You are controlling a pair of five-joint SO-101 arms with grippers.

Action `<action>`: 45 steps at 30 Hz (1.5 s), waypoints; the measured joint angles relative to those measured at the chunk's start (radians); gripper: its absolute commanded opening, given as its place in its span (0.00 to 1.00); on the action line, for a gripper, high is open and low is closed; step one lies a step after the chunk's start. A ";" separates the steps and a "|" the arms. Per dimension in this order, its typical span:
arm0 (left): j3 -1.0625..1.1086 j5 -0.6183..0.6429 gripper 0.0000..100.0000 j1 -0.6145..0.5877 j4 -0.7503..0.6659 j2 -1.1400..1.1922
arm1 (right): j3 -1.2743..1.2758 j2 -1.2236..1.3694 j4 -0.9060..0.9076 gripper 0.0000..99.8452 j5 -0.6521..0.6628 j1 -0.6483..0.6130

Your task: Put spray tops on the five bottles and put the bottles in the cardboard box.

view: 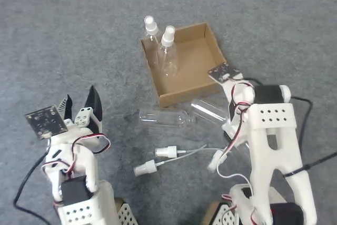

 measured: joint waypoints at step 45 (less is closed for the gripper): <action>0.000 0.000 0.22 0.000 0.000 0.000 | 0.078 -0.350 -0.259 0.06 -0.204 -0.359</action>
